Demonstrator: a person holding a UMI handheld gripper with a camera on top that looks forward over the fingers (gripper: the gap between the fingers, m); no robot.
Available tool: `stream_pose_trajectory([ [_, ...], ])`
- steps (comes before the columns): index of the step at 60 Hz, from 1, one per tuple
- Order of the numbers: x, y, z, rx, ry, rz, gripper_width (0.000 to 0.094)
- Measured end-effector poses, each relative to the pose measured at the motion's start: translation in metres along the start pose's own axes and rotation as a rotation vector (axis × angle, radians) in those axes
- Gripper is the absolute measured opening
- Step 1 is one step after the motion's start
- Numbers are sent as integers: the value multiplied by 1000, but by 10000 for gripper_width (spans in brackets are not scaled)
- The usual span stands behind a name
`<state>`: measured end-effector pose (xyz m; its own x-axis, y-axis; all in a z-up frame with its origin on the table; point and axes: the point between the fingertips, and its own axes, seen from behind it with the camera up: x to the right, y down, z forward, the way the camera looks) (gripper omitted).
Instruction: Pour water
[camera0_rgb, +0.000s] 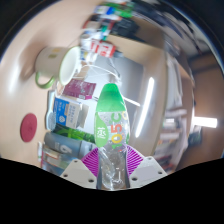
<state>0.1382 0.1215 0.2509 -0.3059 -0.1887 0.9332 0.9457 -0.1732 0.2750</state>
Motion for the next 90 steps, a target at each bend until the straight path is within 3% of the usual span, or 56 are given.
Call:
stream_pose_trajectory([
  [6,2,-30,21,55,42,-295,316],
  [18,3,-73,31,135,73,-530,319],
  [38,-6,-74,35,128,45,-514,318],
  [42,2,-65,38,110,56,-387,318],
  [47,16,-32,41,18,72,-67,320],
  [55,-17,24,40,-159,-53,717,320],
  [63,-102,11,19,-260,-213,1622,319],
  [68,-117,30,19,-308,-310,1866,318],
  [69,-140,17,7,-321,-273,1944,319],
  [70,-139,23,12,-328,-305,1944,320],
  [77,-165,34,6,-330,-266,1893,320],
  [90,-156,5,9,-212,-281,1829,329],
])
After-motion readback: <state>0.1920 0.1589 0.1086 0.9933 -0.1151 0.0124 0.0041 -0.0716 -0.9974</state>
